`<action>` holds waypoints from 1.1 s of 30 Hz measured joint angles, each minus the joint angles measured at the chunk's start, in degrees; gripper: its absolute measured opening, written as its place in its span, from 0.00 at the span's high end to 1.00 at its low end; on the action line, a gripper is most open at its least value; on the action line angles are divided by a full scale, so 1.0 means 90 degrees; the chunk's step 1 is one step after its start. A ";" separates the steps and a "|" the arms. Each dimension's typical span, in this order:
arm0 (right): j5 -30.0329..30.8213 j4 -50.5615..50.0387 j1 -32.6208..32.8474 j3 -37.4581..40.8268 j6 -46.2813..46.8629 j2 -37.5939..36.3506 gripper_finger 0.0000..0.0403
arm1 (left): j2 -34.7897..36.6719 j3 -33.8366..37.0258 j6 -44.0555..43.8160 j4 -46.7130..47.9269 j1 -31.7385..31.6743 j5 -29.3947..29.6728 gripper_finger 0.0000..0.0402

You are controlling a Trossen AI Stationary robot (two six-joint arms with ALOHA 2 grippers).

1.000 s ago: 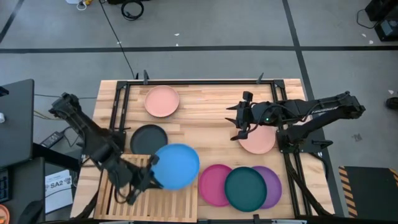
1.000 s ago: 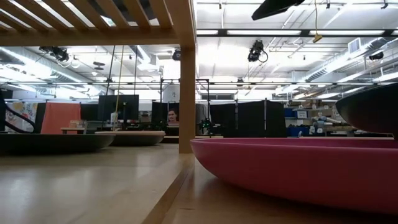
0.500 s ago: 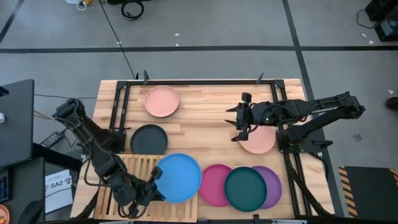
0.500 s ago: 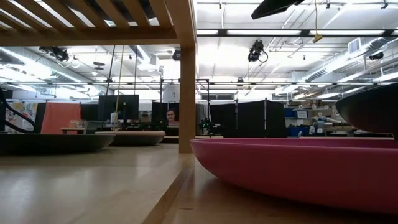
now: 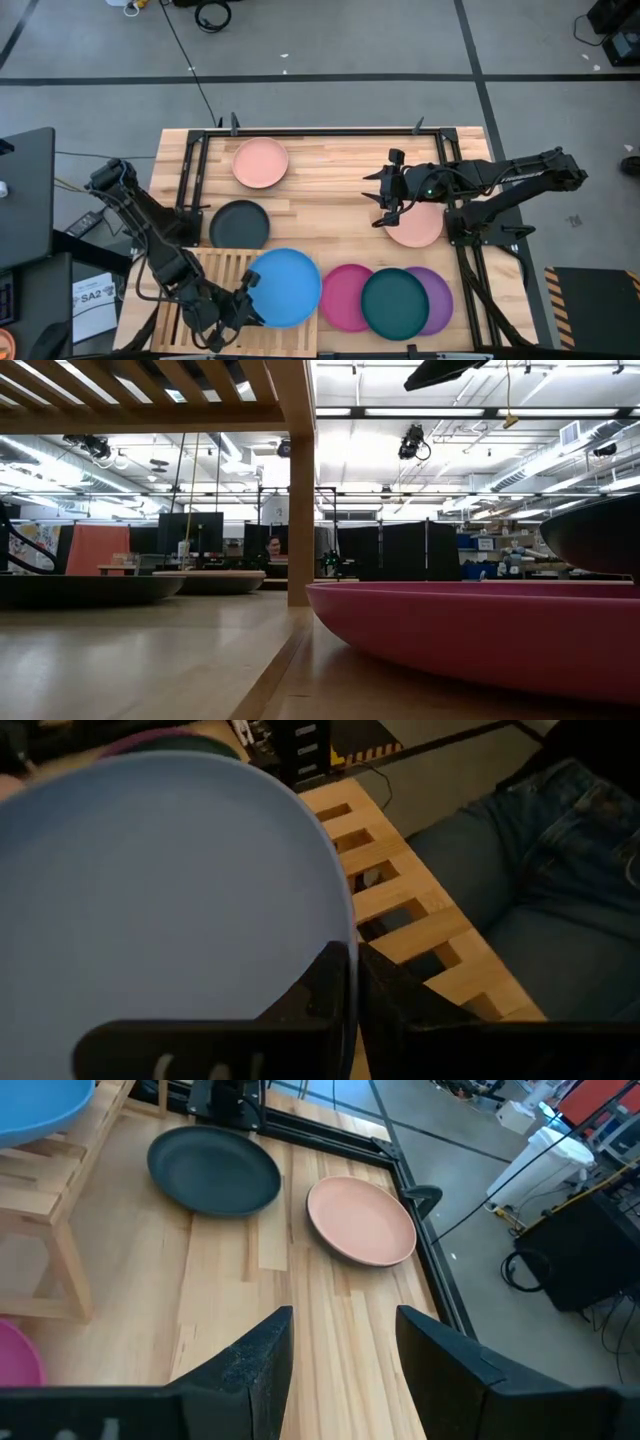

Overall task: Place and stack plates onto a shelf
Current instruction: Put the blue plate on the shelf, then put the left dark green plate on the shelf

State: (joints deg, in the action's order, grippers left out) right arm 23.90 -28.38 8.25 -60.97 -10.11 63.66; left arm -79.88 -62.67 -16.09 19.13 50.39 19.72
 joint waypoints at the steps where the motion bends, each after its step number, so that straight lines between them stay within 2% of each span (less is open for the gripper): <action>1: 0.0000 0.0000 0.0000 0.0000 0.0000 0.0000 0.55 | 0.0000 0.0000 -0.0139 0.0011 0.0002 -0.0010 0.92; 7: 0.0000 0.0000 0.0001 0.0000 0.0002 0.0000 0.55 | 0.0000 0.0002 -0.0416 0.0009 0.0000 -0.0388 0.83; 24: -0.0001 0.0000 0.0001 0.0000 -0.0002 0.0000 0.55 | 0.0000 0.0005 -0.0773 -0.0015 -0.0002 -0.0367 0.60; 28: 0.0000 0.0000 0.0000 0.0000 0.0000 0.0002 0.55 | 0.0000 0.0006 -0.0743 -0.0125 -0.0026 -0.0359 0.57; 33: 0.0000 0.0000 0.0000 0.0000 0.0005 0.0002 0.55 | 0.0000 0.0007 -0.0083 -0.0463 -0.0051 -0.0253 0.57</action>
State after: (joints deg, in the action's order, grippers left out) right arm 23.90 -28.38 8.25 -60.97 -10.07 63.68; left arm -79.88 -62.61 -16.83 14.96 49.93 17.44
